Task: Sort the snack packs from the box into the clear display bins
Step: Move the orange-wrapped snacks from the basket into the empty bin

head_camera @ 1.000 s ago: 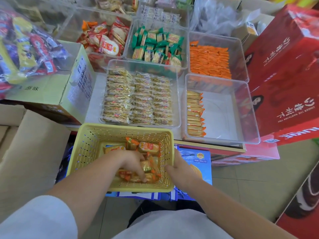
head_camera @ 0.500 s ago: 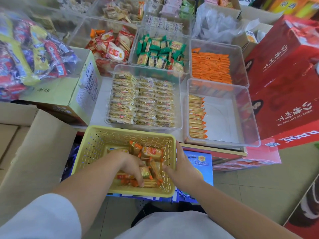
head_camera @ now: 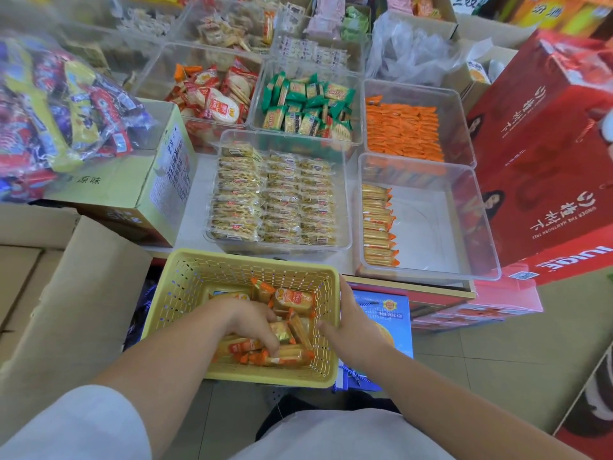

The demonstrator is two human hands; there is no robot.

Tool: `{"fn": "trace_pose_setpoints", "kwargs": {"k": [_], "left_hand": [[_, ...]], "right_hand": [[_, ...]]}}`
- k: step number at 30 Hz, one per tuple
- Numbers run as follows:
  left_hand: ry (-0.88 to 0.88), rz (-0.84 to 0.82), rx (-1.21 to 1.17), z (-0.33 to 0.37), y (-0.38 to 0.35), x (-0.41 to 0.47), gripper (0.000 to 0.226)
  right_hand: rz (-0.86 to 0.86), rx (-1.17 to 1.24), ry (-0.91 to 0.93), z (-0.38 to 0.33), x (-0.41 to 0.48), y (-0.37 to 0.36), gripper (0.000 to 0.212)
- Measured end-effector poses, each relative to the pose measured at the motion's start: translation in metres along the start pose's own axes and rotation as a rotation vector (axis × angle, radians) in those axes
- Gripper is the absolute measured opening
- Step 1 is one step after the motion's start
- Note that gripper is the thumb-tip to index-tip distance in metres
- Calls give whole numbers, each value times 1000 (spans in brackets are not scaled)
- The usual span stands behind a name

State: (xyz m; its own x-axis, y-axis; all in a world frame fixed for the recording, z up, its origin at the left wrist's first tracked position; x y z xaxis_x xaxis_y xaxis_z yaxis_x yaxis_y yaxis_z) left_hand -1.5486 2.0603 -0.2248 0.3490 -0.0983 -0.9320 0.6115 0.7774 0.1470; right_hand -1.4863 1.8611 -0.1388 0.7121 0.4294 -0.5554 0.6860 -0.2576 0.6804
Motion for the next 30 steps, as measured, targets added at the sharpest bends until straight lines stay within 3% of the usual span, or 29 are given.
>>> {"fn": "trace_pose_setpoints", "kwargs": {"k": [3,6,9,12,14,16,18,21,27,30], "left_hand": [[-70,16,-143,-1,8,-8,108],[-82,-12,-242,-7,12,-18,104],[-90,-39,-168,-6,8,-23,111],[-115,-57,-231,-3,4,-28,114],[-129,-73,-278,-4,3,-31,107],[-135,-79,-310,-4,3,-36,95],[-141,-78,-330,-3,5,-42,81],[-151,-77,-397,-6,5,-50,70],[-183,-19,-591,-23,8,-59,67],[-226,26,-630,-28,11,-65,66]], "right_hand": [[55,0,-20,0,-3,5,87],[259,-119,41,-8,-7,19,83],[365,-353,225,-31,-15,27,60],[413,-556,566,-61,-25,22,43],[207,-664,659,-71,-21,5,46],[-118,-706,550,-69,-11,-14,55],[-299,-823,466,-68,-2,-27,60],[-446,-777,420,-72,7,-42,66],[-644,-212,248,-76,19,-55,90],[-696,-161,229,-76,20,-59,84]]}}
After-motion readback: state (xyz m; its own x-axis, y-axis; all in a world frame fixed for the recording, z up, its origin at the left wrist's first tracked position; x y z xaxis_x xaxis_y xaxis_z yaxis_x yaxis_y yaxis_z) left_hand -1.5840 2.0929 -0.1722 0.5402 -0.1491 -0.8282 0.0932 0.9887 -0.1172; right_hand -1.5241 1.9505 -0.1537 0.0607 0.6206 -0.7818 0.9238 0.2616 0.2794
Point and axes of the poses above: each hand's wrist, its own x-axis towards the middle knuckle, its own y-axis out of the back of the hand, z = x × y, the point moved 6 cm from there along x, towards the middle knuckle, and after that the axes turned 13 degrees about -x, right-handed, at the moved point
